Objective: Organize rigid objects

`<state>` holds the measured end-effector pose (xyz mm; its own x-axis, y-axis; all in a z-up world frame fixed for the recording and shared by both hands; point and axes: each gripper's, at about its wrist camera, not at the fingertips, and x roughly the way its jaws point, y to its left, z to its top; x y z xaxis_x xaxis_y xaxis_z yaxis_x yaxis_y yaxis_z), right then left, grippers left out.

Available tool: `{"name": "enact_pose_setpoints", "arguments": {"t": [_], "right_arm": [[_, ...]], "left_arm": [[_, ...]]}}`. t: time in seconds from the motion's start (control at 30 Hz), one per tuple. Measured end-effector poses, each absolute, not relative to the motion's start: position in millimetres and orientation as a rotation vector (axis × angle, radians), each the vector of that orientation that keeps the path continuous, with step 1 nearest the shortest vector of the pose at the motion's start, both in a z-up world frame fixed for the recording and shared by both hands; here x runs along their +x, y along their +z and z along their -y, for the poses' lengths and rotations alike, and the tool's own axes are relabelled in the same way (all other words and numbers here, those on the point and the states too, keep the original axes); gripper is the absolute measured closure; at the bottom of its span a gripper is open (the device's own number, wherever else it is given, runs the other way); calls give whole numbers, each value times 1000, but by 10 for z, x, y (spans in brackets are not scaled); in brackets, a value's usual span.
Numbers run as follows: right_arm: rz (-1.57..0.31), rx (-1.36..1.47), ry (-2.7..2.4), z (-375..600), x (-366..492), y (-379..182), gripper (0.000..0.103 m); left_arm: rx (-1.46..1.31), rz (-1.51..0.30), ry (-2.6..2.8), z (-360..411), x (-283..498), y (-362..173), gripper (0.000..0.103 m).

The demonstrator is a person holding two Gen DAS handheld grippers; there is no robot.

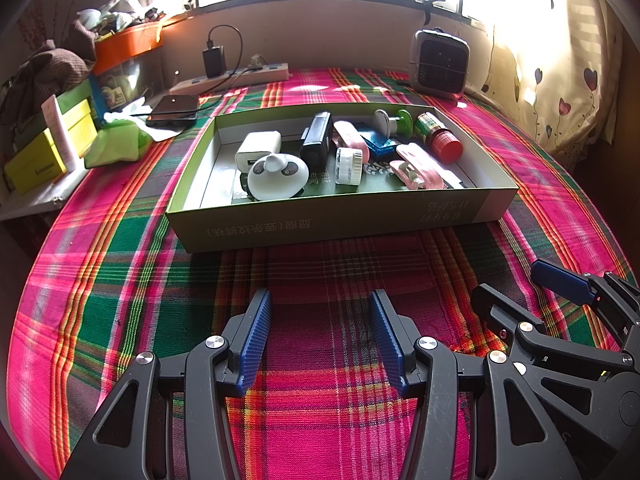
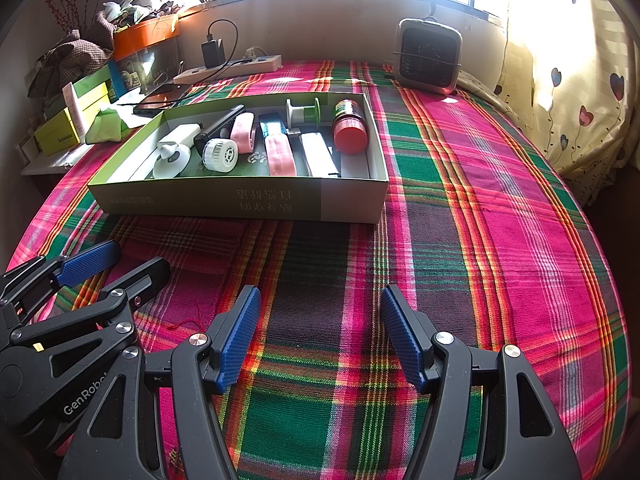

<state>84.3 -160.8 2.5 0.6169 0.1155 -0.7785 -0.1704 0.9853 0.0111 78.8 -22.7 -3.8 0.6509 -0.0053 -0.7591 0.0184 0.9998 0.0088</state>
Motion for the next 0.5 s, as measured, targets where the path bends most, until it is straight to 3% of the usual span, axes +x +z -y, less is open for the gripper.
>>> {"name": "enact_pose_setpoints", "arguments": {"t": [0.5], "right_arm": [[-891, -66, 165, 1610, 843, 25, 40]], "left_arm": [[15, -861, -13, 219, 791, -34, 53]]}}
